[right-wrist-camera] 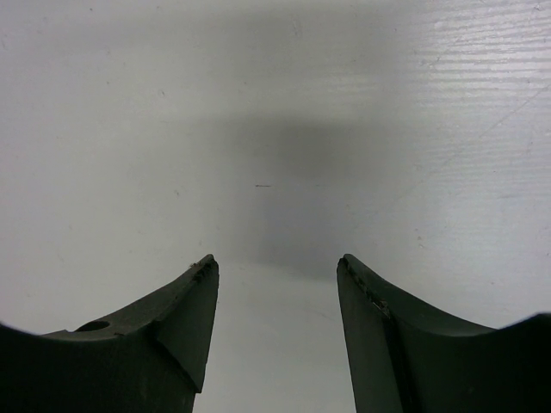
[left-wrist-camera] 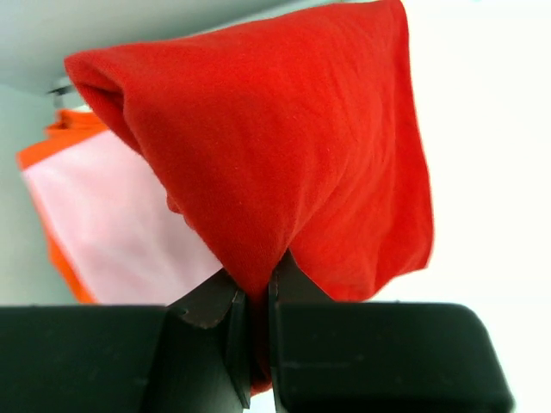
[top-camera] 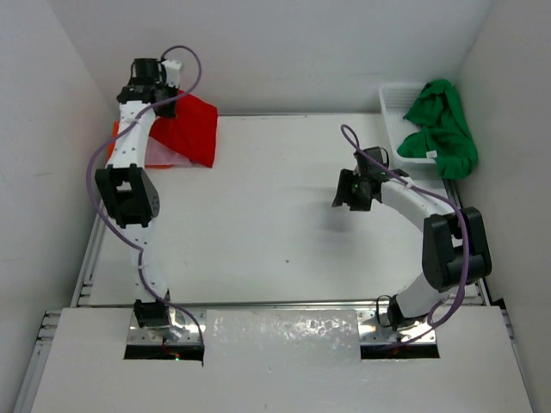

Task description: Fold and stack the t-shirts

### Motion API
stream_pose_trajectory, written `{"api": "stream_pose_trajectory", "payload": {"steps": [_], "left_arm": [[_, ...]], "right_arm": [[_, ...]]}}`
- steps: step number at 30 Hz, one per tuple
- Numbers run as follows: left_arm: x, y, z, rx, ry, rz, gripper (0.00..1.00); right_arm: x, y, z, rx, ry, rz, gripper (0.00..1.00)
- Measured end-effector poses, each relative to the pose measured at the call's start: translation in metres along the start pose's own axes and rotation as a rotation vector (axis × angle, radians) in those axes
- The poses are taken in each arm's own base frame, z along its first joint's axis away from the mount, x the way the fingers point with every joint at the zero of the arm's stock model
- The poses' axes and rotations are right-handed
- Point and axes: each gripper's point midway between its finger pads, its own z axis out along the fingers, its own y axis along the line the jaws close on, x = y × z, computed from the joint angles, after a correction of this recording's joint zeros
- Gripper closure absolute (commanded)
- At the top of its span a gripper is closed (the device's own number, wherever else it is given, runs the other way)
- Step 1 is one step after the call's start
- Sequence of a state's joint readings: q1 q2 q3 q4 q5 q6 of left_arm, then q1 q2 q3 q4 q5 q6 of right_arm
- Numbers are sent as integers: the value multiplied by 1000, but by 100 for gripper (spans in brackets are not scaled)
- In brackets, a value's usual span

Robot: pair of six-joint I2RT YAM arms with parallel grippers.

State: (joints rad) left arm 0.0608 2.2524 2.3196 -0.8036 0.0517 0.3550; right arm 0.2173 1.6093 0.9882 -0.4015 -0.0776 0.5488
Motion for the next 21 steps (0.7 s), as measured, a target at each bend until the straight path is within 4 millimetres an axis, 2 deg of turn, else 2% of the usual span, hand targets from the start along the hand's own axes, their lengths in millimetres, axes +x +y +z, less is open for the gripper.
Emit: {"api": "stream_pose_trajectory", "payload": {"steps": [6,10,16,18,21], "left_arm": [[0,57,-14,10,-76,-93,100],[3,85,-21,42,-125,-135,100],[11,99,-24,124,-162,-171,100],[17,102,-17,145,-160,-178,100],[33,111,5,154,-144,-184,100]], "right_arm": [[3,-2,-1,9,9,-1,44],[6,-4,-1,20,22,-5,44],[0,-3,-5,26,16,-12,44],[-4,-2,-7,24,10,-17,44],[-11,1,-9,20,-1,-22,44]]}}
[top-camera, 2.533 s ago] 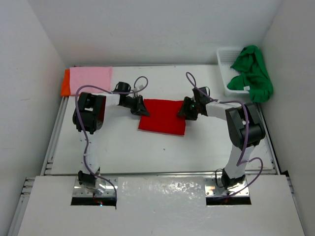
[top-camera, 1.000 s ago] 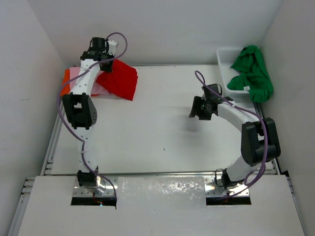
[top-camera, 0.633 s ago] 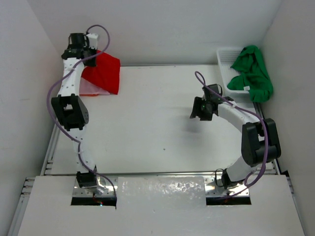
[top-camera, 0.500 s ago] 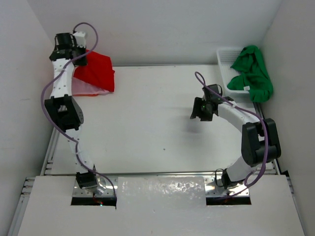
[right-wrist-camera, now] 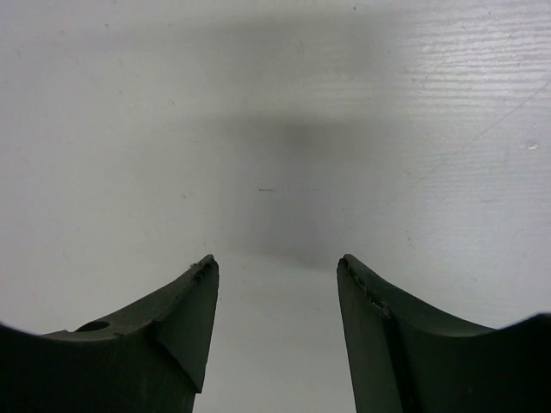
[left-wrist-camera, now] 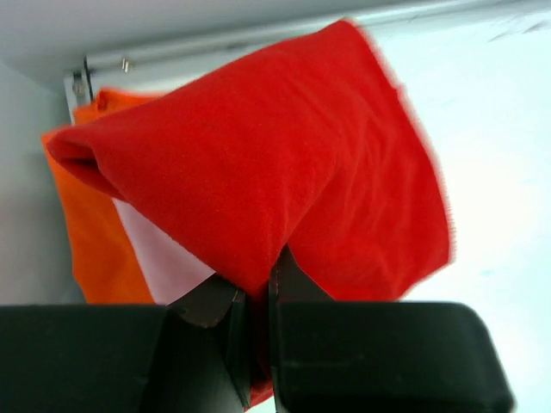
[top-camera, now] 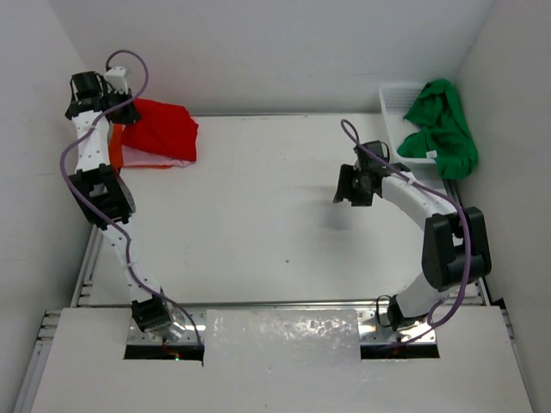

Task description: Fold and stack the t-shirts

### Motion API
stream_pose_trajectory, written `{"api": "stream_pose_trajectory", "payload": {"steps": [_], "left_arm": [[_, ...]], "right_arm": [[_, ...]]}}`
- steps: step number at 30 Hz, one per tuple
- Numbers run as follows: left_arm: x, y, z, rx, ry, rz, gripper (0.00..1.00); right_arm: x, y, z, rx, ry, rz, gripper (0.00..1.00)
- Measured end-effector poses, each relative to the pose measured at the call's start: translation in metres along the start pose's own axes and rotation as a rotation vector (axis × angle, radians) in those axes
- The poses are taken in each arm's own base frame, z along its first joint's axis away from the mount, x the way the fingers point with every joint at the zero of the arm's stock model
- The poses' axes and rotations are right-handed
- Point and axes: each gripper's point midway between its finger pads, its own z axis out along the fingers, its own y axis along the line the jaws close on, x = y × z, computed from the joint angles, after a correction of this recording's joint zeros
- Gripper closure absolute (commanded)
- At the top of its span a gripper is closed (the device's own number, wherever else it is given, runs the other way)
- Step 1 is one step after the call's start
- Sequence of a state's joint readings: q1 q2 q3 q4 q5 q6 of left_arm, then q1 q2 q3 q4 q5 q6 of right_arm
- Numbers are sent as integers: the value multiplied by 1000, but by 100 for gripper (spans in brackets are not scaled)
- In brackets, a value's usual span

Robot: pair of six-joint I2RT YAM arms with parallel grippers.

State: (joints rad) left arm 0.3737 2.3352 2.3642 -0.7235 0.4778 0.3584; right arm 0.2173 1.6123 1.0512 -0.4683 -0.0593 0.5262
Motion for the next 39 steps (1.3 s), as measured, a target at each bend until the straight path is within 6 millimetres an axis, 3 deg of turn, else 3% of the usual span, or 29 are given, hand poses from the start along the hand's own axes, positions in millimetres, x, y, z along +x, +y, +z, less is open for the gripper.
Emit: {"api": "stream_pose_trajectory", "payload": {"steps": [6,10,11,12,14,15,17,19,21,27,28,29,31,32,37,39], "left_arm": [[61,52,36,-62,85,-48,100],[86,83,45,-143,111,-67,99],[88,89,46,-166,113,-65,92],[88,94,46,-190,113,-61,77],[86,103,45,-236,109,-54,64],[84,107,44,-259,103,-52,50],[82,116,42,-309,99,-43,38],[81,121,41,-338,99,-45,12],[82,123,40,-351,95,-49,1],[88,125,35,-398,112,-97,5],[86,127,31,-417,111,-109,10],[84,128,28,-433,110,-121,26],[75,129,16,-464,100,-143,46],[68,127,10,-474,91,-147,64],[38,105,-26,-529,70,-101,88],[27,88,-30,-525,66,-73,90]], "right_arm": [[-5,2,0,-1,1,0,44],[-6,3,3,3,17,0,44],[-8,3,4,4,19,-1,44],[-9,4,4,4,19,-1,44],[-13,6,4,1,13,-2,44],[-15,6,3,0,10,-2,44],[-17,7,3,-2,5,-2,44],[-17,8,3,-3,5,-3,44],[-18,8,3,-3,6,-3,44],[-15,8,9,-7,26,-1,44],[-14,8,9,-8,28,-2,44],[-14,8,9,-9,28,-2,44],[-14,9,9,-10,28,-2,44],[-15,9,9,-11,28,-1,44],[-15,9,9,-15,26,-2,44],[-14,9,9,-15,27,-1,45]]}}
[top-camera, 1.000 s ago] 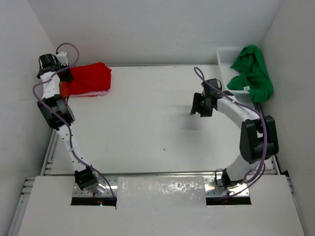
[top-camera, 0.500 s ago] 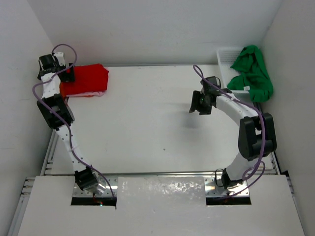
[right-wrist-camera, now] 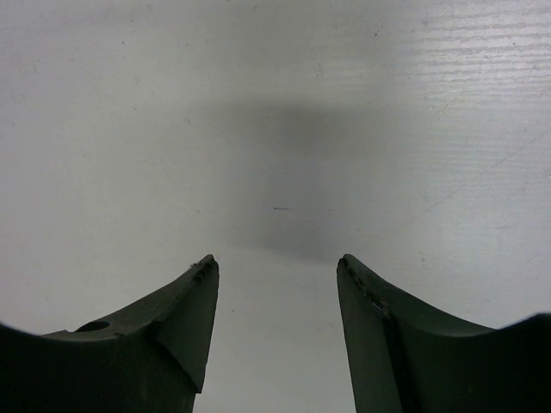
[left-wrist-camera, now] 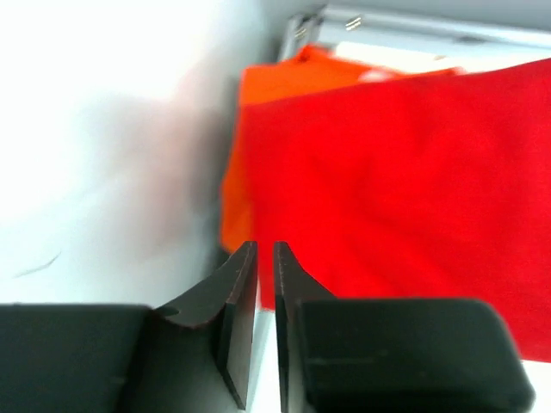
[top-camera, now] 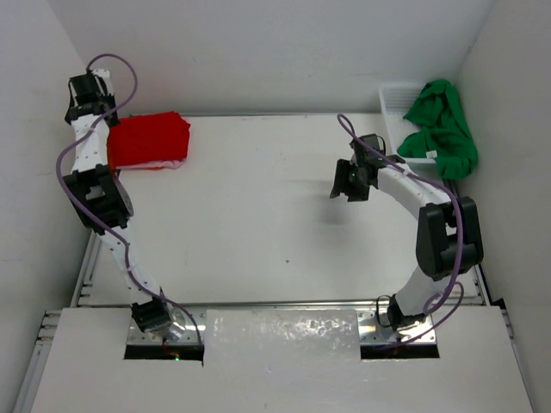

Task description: Fold and stack the t-shirts

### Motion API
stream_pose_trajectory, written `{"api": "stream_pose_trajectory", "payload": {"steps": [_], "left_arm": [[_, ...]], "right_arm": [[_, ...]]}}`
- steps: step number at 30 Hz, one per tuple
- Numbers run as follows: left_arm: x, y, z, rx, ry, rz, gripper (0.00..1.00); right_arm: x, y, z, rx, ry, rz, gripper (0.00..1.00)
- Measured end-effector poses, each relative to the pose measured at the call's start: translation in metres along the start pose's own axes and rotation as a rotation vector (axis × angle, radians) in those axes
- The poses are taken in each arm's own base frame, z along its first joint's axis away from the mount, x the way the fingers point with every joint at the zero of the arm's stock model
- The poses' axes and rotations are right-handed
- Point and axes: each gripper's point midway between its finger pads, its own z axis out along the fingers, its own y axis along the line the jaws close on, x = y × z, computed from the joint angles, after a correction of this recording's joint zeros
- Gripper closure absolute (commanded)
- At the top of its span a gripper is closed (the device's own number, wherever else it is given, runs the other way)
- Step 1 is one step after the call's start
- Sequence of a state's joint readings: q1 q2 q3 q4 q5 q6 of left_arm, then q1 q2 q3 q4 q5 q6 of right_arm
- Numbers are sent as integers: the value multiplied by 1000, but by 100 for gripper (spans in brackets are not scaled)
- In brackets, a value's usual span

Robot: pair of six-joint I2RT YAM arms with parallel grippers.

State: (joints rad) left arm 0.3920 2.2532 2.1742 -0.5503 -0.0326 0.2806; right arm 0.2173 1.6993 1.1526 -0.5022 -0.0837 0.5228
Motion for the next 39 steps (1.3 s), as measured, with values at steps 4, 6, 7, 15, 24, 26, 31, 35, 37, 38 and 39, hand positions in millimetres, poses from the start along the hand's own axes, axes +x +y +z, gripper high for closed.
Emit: {"api": "stream_pose_trajectory", "payload": {"steps": [4,6,7,15,24,26,31,35,37,38,39], "left_arm": [[-3,-26,2,22,0,31,93],[6,-31,13,16,25,42,87],[13,-31,20,7,39,42,86],[64,-2,65,-69,134,4,79],[88,-5,85,13,158,-90,63],[88,-8,86,42,155,-103,55],[85,-16,84,110,143,-135,40],[73,-24,68,165,138,-172,31],[58,-28,50,198,122,-178,31],[47,-30,38,213,109,-176,30],[37,-31,25,226,95,-170,30]], "right_arm": [[0,1,0,-3,1,0,45],[0,1,0,-3,1,0,45],[0,1,0,-3,1,0,45],[0,1,0,-3,1,0,45],[1,0,0,0,6,1,45],[2,0,0,1,7,1,45],[2,0,-1,0,6,1,45],[-1,1,-6,-3,-7,-5,44],[-4,2,-14,-4,-27,-12,44],[-6,2,-18,-5,-37,-19,44],[-9,3,-24,-7,-53,-26,42]]}}
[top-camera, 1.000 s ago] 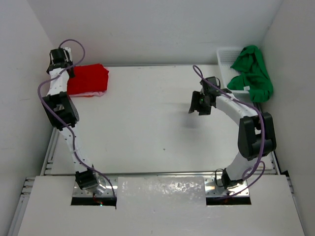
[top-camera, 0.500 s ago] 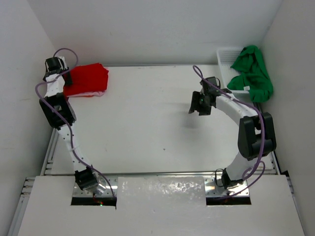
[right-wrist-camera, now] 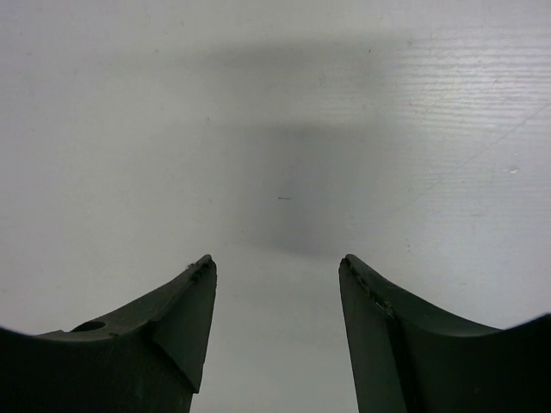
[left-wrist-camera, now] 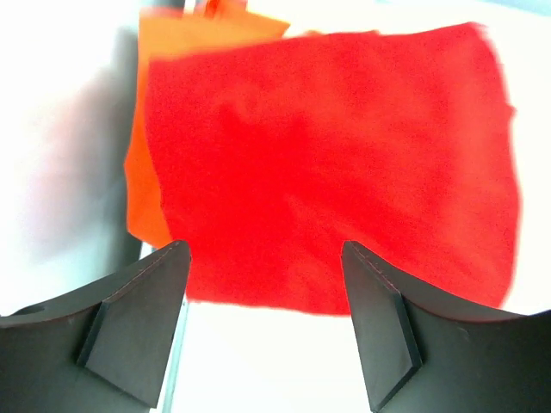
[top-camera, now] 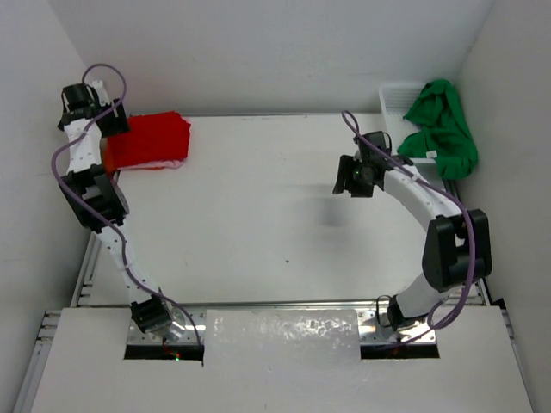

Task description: Fold and stack the t-shirts

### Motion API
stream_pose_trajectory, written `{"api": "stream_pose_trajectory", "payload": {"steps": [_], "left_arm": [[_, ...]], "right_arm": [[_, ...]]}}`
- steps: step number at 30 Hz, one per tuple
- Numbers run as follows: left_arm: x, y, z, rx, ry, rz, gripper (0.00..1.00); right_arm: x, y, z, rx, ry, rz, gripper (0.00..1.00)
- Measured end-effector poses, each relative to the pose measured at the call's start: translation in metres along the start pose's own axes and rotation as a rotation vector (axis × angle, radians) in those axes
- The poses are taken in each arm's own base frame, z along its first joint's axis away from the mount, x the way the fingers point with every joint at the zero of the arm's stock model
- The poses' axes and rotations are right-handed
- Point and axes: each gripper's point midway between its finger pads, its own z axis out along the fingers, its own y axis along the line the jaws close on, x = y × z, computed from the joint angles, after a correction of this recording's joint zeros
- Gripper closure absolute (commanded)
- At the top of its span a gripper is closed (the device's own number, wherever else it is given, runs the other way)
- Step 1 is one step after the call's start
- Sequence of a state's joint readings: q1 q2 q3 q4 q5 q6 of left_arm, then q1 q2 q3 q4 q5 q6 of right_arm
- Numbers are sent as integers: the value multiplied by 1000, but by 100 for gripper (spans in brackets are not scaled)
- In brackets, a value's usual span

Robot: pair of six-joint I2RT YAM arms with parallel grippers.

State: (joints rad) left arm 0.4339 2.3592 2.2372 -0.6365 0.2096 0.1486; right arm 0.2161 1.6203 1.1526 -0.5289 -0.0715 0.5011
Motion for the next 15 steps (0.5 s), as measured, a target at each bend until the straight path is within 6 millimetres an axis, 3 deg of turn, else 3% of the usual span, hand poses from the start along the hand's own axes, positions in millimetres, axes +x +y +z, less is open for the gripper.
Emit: {"api": "stream_pose_trajectory", "payload": {"steps": [3,7,9,12,15], "left_arm": [[-26,-27,-51,41,-49,59,30],[-18,-81,-105,119,-35,197,30],[1,-114,-118,185,10,271,31],[43,-152,-118,296,120,338,31],[85,-163,-114,355,244,339,31]], "right_arm": [[-8,1,-15,-7,-42,-17,40],[-24,-5,-33,-1,-71,-28,35],[-41,-6,-43,-2,-105,-33,34],[-90,-9,-79,-7,-211,-38,31],[-142,-16,-117,-5,-344,-36,30]]}}
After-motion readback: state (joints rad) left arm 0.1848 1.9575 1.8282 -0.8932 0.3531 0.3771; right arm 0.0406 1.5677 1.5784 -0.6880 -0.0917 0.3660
